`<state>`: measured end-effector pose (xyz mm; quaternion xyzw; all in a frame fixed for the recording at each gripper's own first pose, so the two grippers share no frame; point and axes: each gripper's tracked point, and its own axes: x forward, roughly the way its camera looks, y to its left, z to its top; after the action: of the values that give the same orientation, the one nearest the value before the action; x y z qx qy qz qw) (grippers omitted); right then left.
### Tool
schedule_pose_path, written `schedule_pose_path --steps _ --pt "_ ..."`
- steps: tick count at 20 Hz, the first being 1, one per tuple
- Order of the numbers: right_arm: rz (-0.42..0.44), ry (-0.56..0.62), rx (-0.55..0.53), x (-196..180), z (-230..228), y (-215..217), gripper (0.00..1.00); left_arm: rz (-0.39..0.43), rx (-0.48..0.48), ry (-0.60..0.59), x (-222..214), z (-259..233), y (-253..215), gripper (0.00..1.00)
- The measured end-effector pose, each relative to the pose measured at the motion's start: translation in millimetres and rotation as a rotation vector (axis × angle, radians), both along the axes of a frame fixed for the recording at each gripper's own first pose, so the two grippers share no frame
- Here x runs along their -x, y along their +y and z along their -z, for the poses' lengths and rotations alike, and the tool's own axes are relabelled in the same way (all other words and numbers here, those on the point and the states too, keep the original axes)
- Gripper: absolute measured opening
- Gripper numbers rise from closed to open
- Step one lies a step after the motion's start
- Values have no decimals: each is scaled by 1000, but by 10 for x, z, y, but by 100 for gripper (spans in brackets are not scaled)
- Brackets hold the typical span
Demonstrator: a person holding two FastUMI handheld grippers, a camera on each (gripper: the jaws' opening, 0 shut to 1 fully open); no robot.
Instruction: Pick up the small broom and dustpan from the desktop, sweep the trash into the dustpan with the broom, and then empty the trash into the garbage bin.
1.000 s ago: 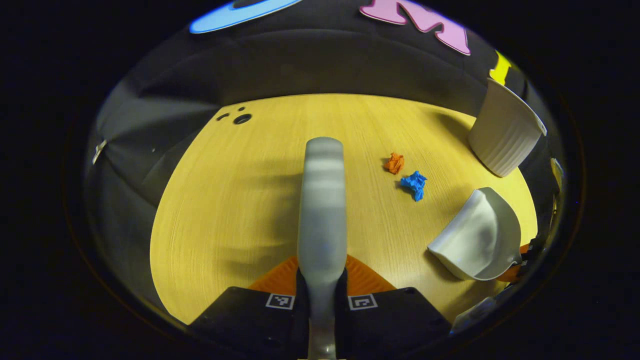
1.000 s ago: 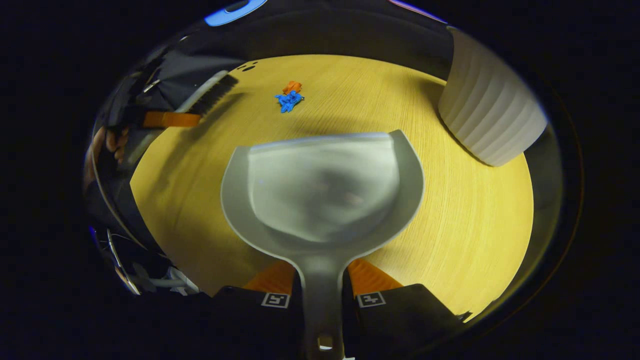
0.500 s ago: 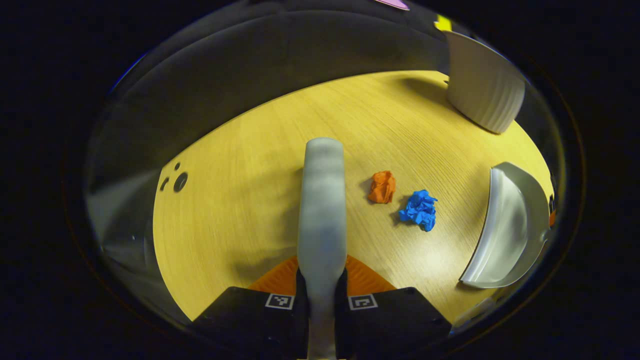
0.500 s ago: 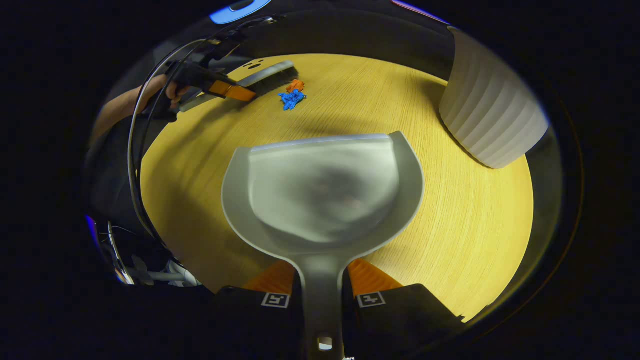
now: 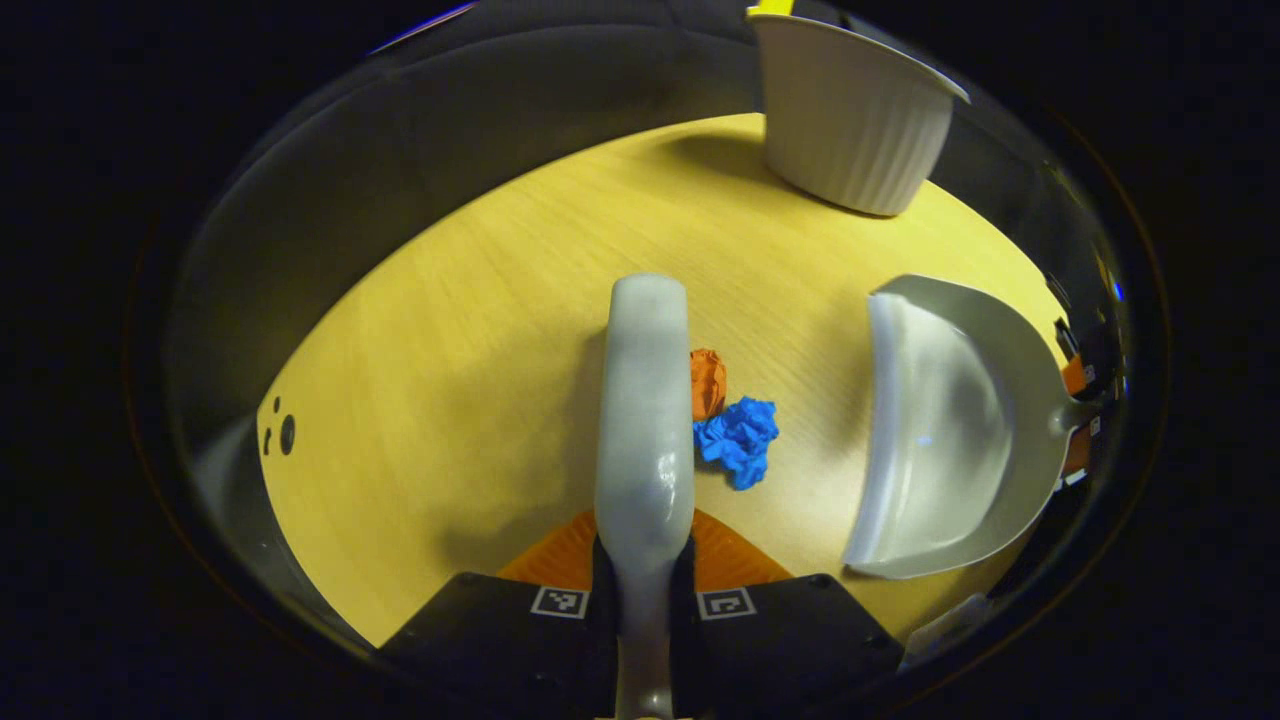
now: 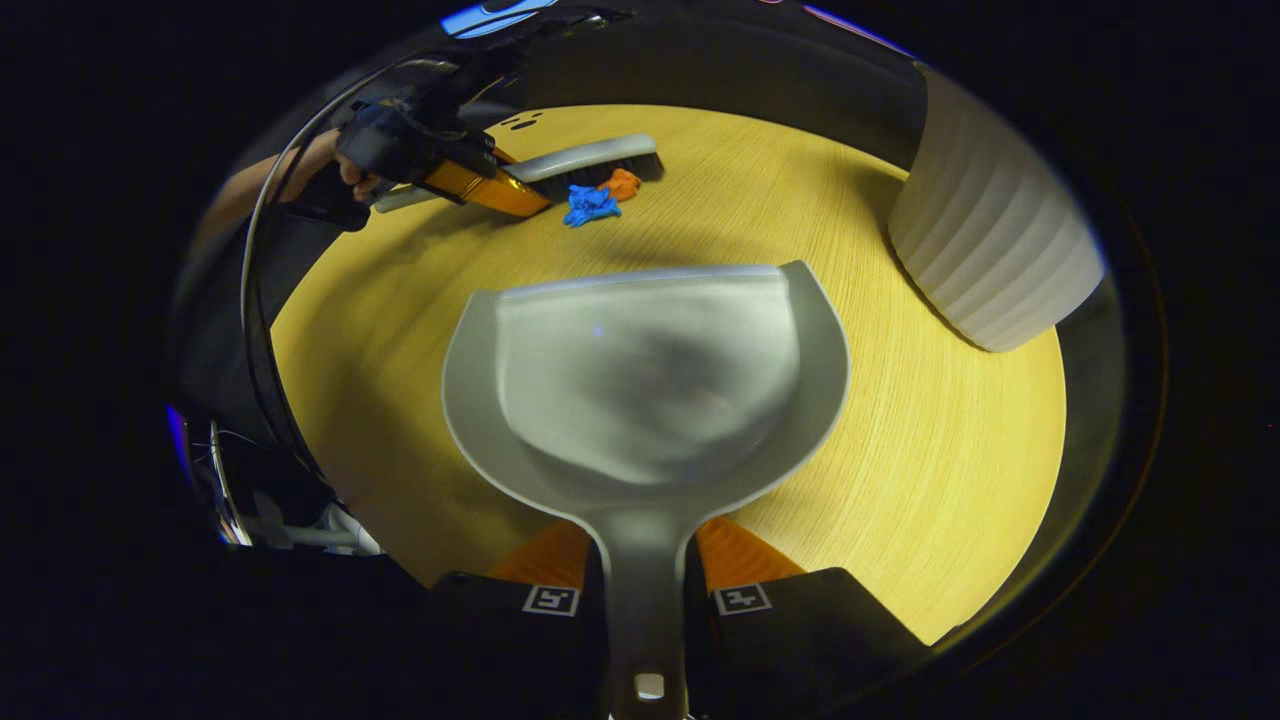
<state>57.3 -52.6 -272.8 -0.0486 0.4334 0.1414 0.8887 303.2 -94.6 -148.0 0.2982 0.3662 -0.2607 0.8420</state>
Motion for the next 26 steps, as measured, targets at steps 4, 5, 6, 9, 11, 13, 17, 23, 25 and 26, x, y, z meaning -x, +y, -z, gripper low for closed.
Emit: schedule_pose_path --steps 4,5,6,9,11,13,17,23,25,26 --pt "-6 -3 1 -4 6 -7 34 99 -3 87 398 160 -297 25" --pt "-6 -4 1 -1 4 -4 34 116 6 115 496 189 -367 24" --pt "-8 -5 0 0 13 0 34 132 16 144 602 194 -429 24" --pt "-7 -7 0 6 29 -11 34 159 61 229 860 228 -565 25" --pt "-3 -7 -2 -9 20 -9 34 160 95 266 968 252 -643 27" --pt "4 -10 -5 -9 19 -7 34 154 128 300 1077 264 -675 25" --pt "33 -19 -9 -7 20 -31 34 103 145 216 1165 235 -643 25" --pt "97 -65 -11 148 -131 -100 34 -46 291 68 1289 65 -381 25" --pt "127 -88 -21 245 -234 -136 39 -104 329 38 1340 138 -228 25" --pt "138 -99 -21 245 -238 -141 34 -130 342 24 1337 197 -191 25"
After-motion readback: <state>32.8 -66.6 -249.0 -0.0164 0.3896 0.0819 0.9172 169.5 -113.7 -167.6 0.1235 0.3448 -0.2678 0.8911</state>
